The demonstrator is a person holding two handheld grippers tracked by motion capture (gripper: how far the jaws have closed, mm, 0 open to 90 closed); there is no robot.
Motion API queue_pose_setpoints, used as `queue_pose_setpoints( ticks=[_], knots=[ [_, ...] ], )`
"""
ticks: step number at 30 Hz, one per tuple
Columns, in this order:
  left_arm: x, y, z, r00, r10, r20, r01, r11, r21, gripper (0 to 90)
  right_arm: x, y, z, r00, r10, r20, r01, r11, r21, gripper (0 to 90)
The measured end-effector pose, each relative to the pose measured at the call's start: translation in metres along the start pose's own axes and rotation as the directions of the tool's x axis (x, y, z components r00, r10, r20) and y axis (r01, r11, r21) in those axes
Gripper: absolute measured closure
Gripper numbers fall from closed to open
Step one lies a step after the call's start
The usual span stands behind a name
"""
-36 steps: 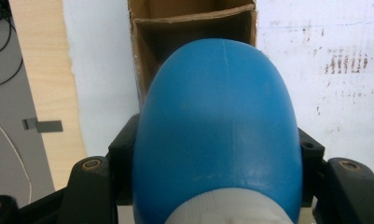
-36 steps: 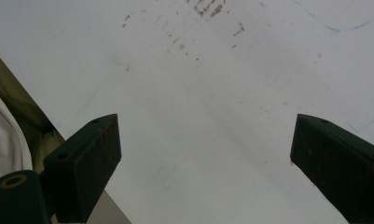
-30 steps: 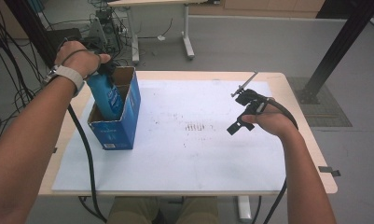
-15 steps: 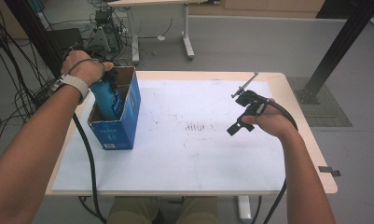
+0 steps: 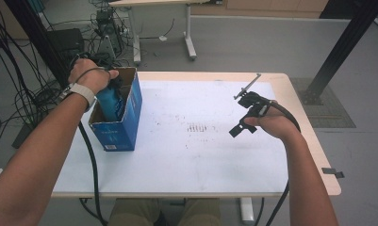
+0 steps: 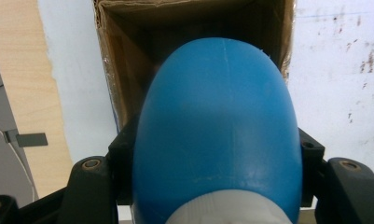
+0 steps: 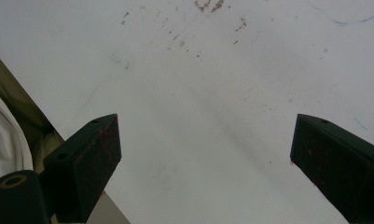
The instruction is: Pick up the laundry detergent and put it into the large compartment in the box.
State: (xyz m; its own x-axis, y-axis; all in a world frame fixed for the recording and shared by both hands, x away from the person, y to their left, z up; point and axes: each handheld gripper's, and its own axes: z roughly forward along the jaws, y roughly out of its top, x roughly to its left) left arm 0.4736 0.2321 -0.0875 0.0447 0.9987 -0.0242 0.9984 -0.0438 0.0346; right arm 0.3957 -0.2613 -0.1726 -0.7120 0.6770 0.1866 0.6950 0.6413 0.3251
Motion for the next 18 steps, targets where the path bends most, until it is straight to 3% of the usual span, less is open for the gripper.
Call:
queue_pose_setpoints(
  ticks=[18],
  knots=[
    [-0.001, 0.004, 0.025, 1.0000, 0.009, -0.001, -0.009, 0.9997, 0.021, 38.3, -0.005, -0.006, 0.004, 0.9999, 0.014, -0.005, -0.014, 1.000, 0.002, 8.3]
  ],
)
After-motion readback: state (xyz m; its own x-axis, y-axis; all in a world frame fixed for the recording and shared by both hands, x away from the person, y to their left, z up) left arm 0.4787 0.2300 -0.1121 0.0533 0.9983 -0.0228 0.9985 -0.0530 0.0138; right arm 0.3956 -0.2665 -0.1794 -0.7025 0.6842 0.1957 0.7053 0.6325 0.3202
